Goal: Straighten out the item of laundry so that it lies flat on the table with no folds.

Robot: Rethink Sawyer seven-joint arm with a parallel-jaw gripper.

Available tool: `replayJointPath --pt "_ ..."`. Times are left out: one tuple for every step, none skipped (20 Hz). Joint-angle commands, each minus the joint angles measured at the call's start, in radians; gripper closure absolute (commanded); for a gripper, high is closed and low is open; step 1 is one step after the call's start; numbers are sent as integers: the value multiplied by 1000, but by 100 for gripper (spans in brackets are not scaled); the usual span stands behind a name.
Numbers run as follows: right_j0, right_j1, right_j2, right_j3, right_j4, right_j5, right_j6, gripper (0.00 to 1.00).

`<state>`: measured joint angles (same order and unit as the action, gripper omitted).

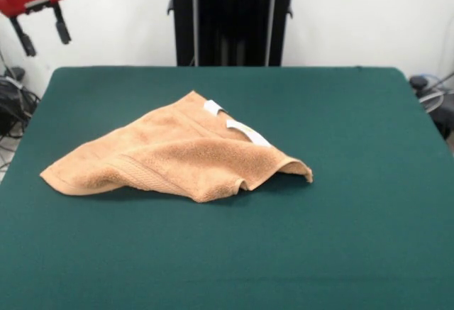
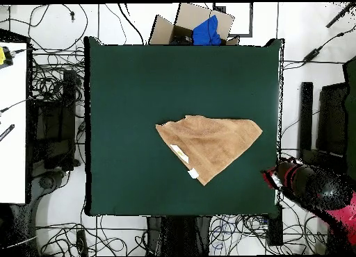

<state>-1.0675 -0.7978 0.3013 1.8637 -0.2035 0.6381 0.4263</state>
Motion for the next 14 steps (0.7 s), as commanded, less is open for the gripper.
replayJointPath --pt "-14 58 72 160 28 -61 160 0" --pt "-18 70 83 170 34 -64 155 0" --pt "-14 76 84 173 32 -67 155 0" --pt "-1 80 82 167 26 -59 154 0" --pt "6 81 77 158 22 -49 154 0" --pt "19 89 76 139 19 -29 149 0" --pt "27 95 81 137 20 -28 149 0" --pt "29 110 98 124 28 -11 134 0" --pt "36 127 103 120 31 -17 138 0" --pt "32 148 121 119 37 -35 132 0" --pt "32 159 134 121 34 -52 127 0" --pt "35 175 146 114 26 -40 104 0" --pt "42 179 145 109 18 -34 100 0" --pt "38 175 158 112 -1 -28 70 0"
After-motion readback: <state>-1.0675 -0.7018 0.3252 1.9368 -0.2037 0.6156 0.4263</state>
